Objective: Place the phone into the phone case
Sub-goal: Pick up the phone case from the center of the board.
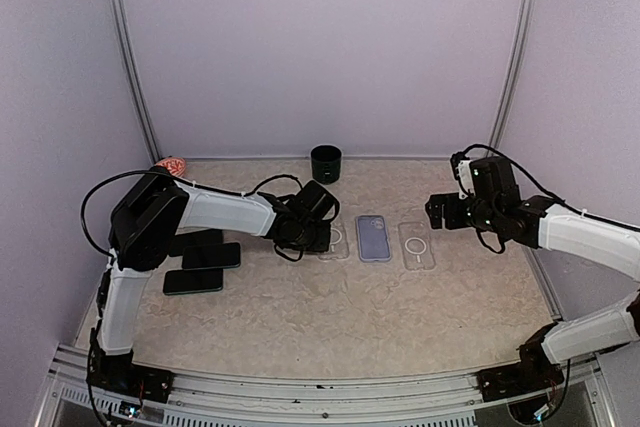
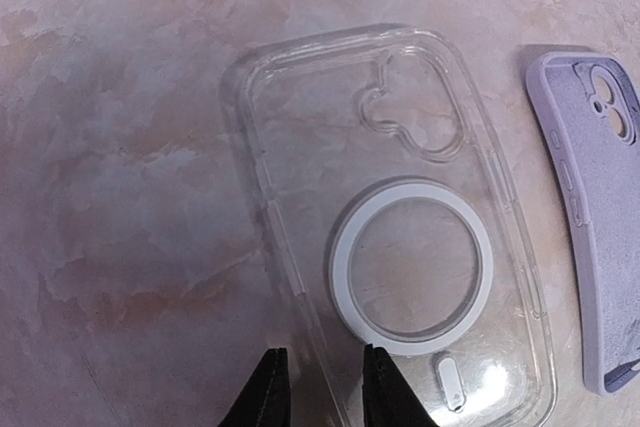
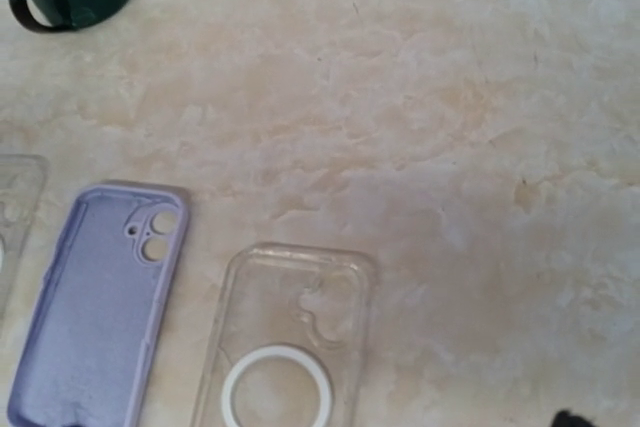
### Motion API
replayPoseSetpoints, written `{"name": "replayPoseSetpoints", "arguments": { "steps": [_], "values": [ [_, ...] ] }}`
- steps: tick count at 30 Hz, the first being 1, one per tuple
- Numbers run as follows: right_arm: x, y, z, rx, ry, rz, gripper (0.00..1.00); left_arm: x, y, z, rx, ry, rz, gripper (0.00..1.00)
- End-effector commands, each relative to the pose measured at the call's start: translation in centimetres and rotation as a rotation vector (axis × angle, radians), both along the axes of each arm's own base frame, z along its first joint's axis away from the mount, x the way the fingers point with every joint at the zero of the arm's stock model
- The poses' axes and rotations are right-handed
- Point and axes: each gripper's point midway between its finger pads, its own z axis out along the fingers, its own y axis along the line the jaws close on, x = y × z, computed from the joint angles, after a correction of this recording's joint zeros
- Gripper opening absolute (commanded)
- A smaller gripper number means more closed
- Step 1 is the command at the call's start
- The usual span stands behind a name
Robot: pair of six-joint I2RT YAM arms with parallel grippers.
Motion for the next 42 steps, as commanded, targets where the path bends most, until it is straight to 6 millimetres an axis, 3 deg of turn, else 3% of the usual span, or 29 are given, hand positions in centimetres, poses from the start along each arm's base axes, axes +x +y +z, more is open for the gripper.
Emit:
{"name": "replayPoseSetpoints", "arguments": {
  "steps": [1, 5, 11, 15, 25, 30, 42],
  "values": [
    [-0.2, 0.3, 1.6, 0.007, -0.024, 0.015, 1.0, -0.3, -0.6, -0.6, 0.006, 0.006, -0.019, 0.2],
    [-0.3, 0.4, 2.8, 0.025, -0.049, 0.023, 1.0, -0.5, -0.3, -0.9, 0.02, 0.007, -0.02, 0.1],
    [-0.4, 0.2, 3.4, 0.014, -0.061, 0.021, 1.0, -0.9, 0.0, -1.0, 0.04, 0.008, -0.03, 0.06],
    [-0.4, 0.3, 3.4, 0.013, -0.058, 0.025, 1.0, -0.9, 0.4, 0.1, 0.076, -0.019, -0.048, 0.0],
    [-0.3, 0.4, 3.2, 0.009, -0.055, 0.033, 1.0, -1.8, 2.0, 2.8, 0.143, -0.067, -0.111, 0.0],
    [-0.3, 0.7, 3.0, 0.005, -0.049, 0.045, 1.0, -2.8, 1.4, 4.9, 0.144, -0.116, -0.235, 0.0],
    [-0.3, 0.9, 2.6, 0.007, -0.041, 0.06, 1.0, -7.7, -1.3, 7.9, 0.128, -0.155, -0.669, 0.0]
  ]
}}
